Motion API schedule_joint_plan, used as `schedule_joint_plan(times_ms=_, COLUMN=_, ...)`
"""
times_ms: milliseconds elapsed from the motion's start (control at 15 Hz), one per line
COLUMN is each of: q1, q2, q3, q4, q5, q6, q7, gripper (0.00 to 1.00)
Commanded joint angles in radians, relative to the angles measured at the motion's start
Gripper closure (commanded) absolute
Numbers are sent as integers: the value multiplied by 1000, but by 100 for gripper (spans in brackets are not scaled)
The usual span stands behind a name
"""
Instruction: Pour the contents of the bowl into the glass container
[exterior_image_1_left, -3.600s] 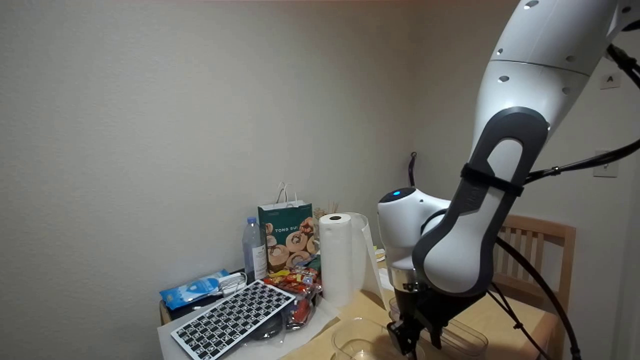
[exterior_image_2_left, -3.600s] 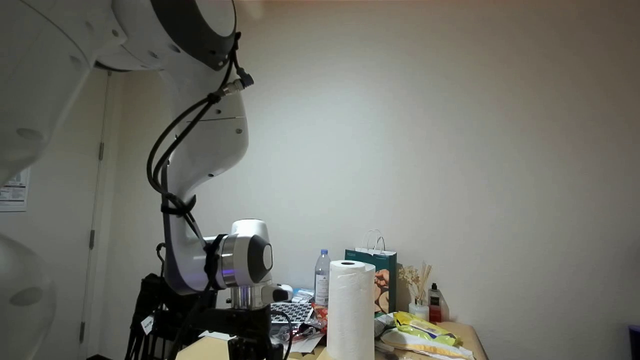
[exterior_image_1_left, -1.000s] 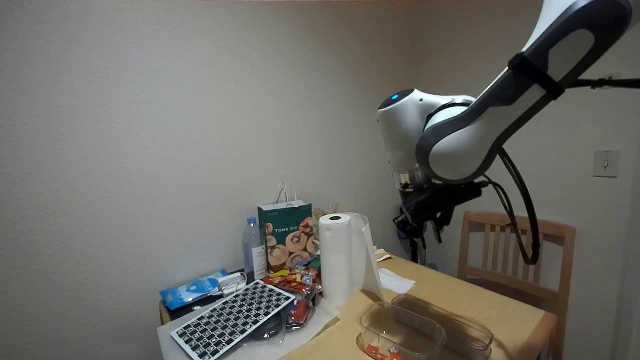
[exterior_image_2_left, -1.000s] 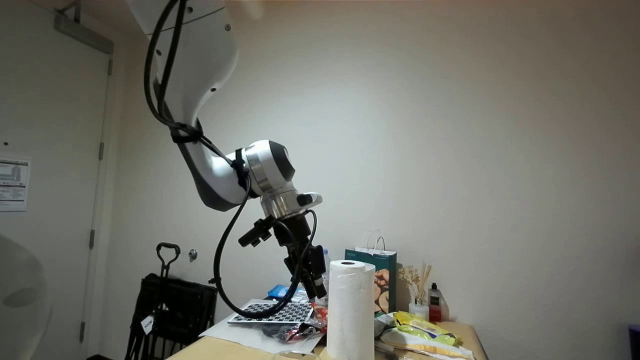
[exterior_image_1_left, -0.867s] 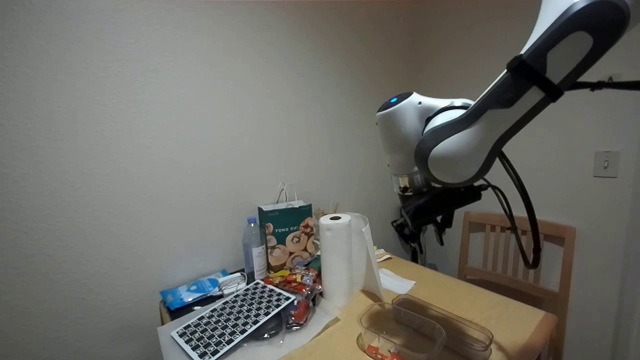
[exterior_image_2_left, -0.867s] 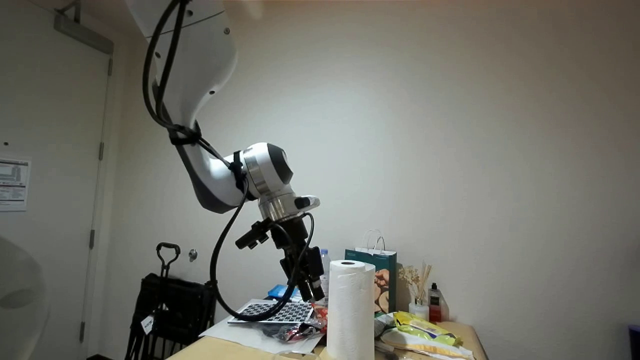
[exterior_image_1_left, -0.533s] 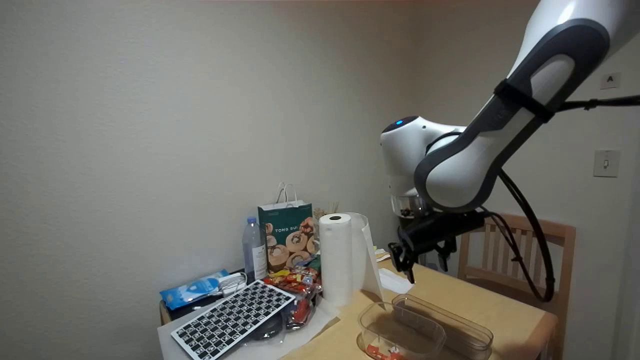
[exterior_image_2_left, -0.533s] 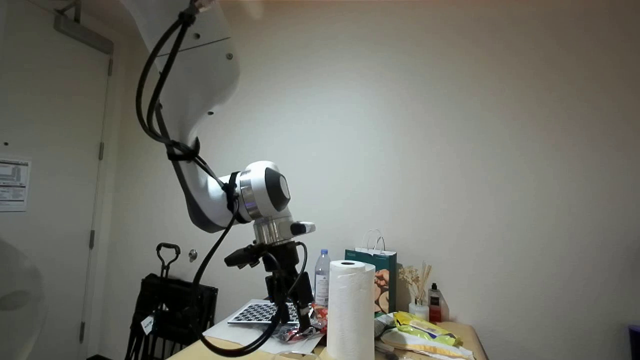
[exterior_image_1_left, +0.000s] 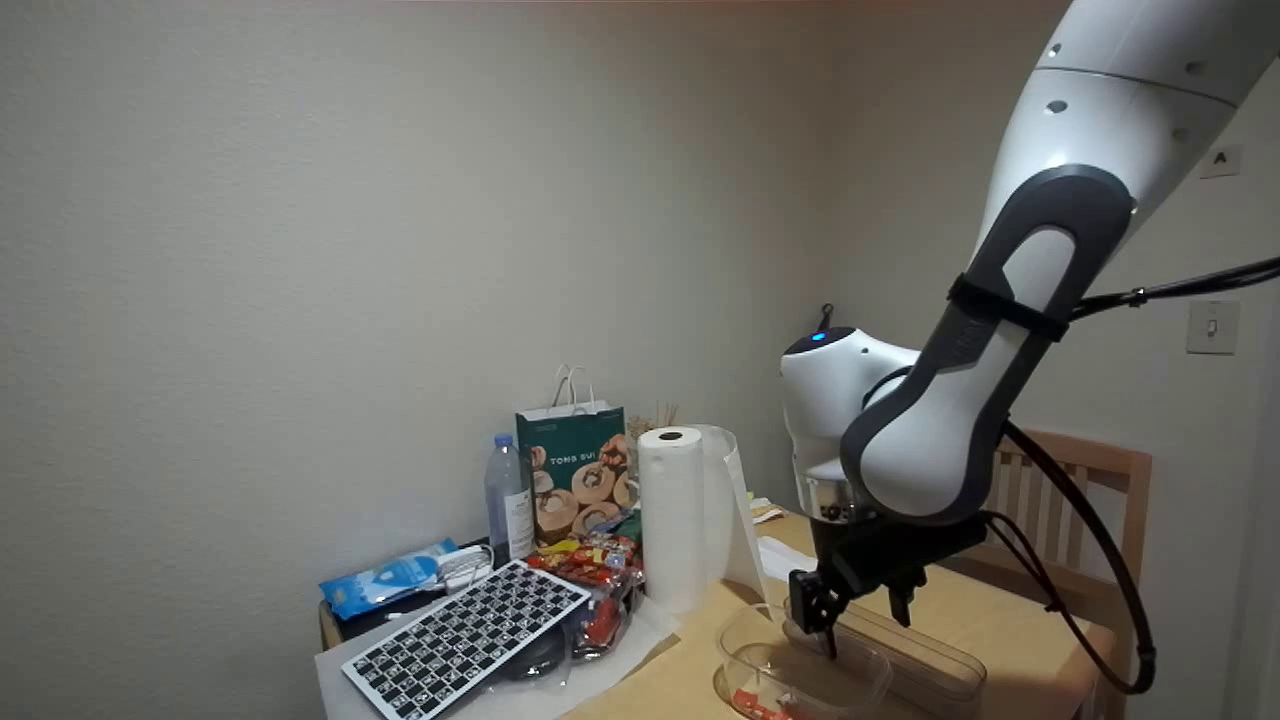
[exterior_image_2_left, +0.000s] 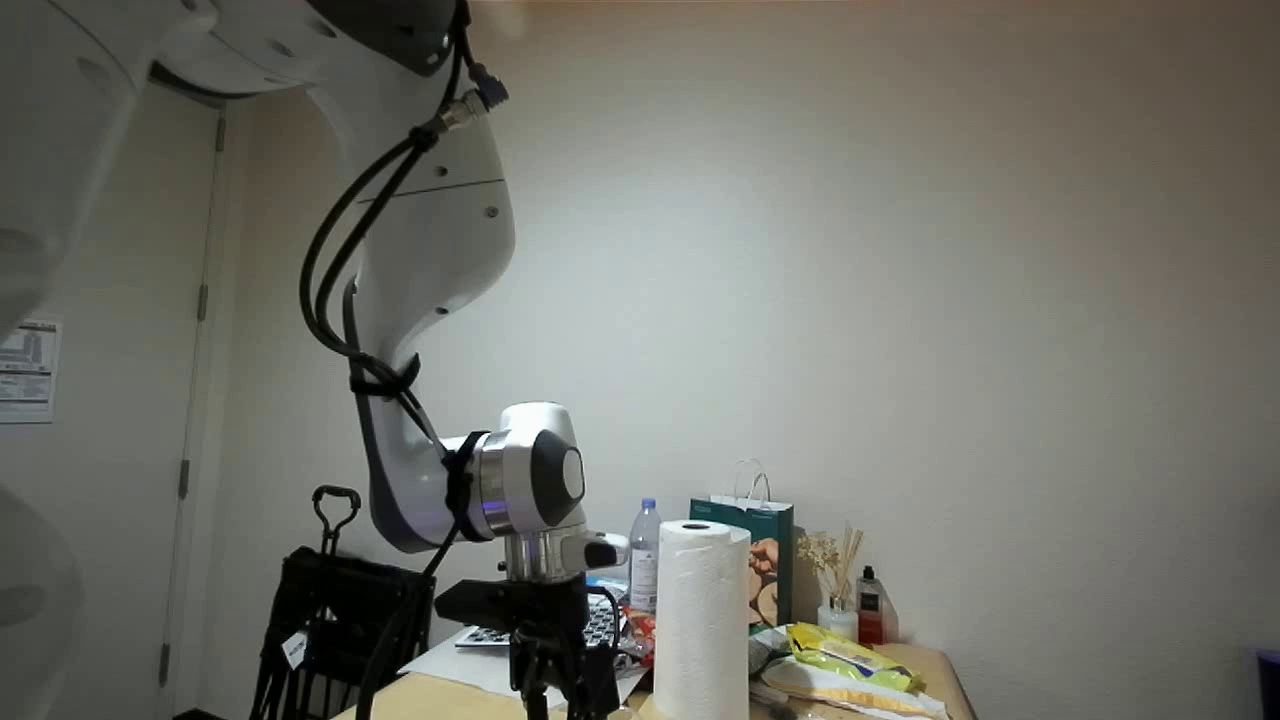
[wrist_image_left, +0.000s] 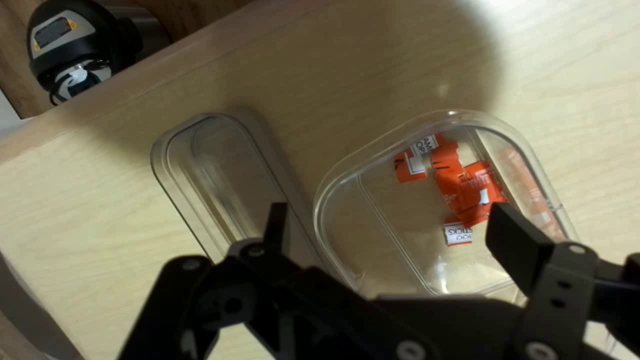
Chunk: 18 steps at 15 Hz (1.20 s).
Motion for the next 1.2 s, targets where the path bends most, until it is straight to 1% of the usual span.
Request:
schedule_joint_plan(times_ms=0, q1=17, q2=2, q3=-16, q4=2, q5=7, q6=-1, q7=-7, gripper=0)
schedule_joint_plan(times_ms=67, q1=6, q2=-5, q3=-13, q4=-14, q5=5, q6=59, q7=-50, gripper=0)
schedule_joint_plan(times_ms=133, q1=2, q2=3, q3=-26, q4=-24, q5=-42, q6=144, q7=-70, gripper=0)
schedule_joint_plan(times_ms=200, q1=-5, q2=22, q3=-30, q4=-19, q5=-45, q6=205, q7=-109, gripper=0)
schedule_joint_plan(times_ms=333, q1=-22, q2=83, q3=-40, q4=2, q5=-10, q6=346, q7=-220, gripper=0)
schedule_joint_plan(times_ms=400, q1=-20, q2=115, q3=-51, q4=17, q5=-2, q6=402, q7=-270, gripper=0)
schedule_joint_plan(times_ms=467, q1=-5, q2=52, q3=-40, q4=-2, q5=-25, q6=302, q7=-166, gripper=0)
schedule_joint_plan(times_ms=533, q1=-6, q2=70, q3=-47, q4=2, q5=-24, q6=322, q7=-177, gripper=0)
schedule_joint_plan(times_ms=867, q1=-3, q2=75, q3=-44, q4=9, q5=-24, q6=319, q7=-175, gripper=0)
schedule_joint_plan(times_ms=933, q1=-27, q2=88, q3=-18, q4=5, q5=0, q6=352, q7=-220, gripper=0)
schedule_joint_plan(times_ms=1000, q1=-33, q2=122, q3=-8, q4=-6, q5=100, q6=433, q7=-351, gripper=0)
schedule_joint_plan(times_ms=1067, q1=-93, q2=152, q3=58, q4=-7, q5=157, q6=481, q7=-413, gripper=0)
schedule_joint_plan(times_ms=1133, q1=-193, q2=191, q3=161, q4=3, q5=198, q6=524, q7=-482, gripper=0)
